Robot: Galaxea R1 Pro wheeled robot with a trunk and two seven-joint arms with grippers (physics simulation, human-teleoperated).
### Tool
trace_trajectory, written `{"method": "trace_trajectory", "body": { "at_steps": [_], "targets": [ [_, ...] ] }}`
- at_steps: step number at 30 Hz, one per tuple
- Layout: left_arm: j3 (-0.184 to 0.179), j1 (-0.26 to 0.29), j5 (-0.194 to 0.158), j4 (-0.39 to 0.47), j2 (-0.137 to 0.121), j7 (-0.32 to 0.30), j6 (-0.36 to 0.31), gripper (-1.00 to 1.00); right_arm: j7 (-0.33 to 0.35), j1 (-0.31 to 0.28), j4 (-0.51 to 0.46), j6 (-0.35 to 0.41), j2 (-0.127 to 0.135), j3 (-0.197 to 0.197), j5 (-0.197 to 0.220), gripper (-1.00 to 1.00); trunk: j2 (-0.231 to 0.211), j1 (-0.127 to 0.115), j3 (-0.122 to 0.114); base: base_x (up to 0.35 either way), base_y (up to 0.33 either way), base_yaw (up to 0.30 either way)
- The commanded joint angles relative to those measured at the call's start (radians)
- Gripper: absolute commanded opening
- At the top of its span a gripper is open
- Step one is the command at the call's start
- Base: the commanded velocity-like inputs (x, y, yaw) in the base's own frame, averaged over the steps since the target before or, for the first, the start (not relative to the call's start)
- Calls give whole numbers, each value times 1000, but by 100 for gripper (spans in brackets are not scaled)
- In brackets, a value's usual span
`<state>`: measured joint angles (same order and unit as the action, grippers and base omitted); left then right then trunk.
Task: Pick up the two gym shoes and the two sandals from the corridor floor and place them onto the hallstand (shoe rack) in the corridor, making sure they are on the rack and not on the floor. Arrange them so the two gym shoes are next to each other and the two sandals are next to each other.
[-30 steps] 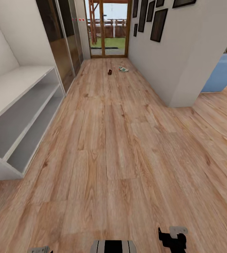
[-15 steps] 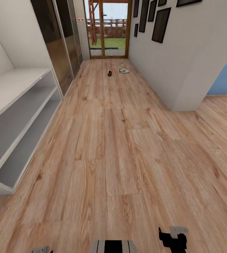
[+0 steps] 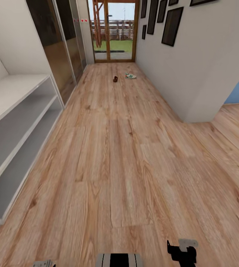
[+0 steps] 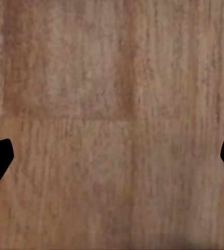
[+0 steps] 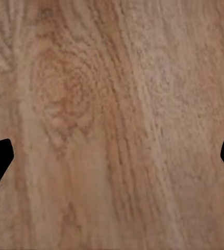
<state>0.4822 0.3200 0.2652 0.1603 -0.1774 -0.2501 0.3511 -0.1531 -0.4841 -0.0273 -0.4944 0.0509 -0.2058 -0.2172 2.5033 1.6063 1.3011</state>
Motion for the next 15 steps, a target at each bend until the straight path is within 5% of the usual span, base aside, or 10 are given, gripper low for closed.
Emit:
{"method": "trace_trajectory", "body": {
  "at_steps": [1, 15],
  "targets": [
    [9, 1, 8, -1, 0, -5, 3, 100, -5, -1, 1, -3, 0, -6, -11, 100, 0, 0, 1, 338, 0, 0],
    [9, 1, 8, -1, 0, -5, 3, 100, -5, -1, 1, -3, 0, -6, -11, 100, 0, 0, 1, 338, 0, 0]
  ]
}}
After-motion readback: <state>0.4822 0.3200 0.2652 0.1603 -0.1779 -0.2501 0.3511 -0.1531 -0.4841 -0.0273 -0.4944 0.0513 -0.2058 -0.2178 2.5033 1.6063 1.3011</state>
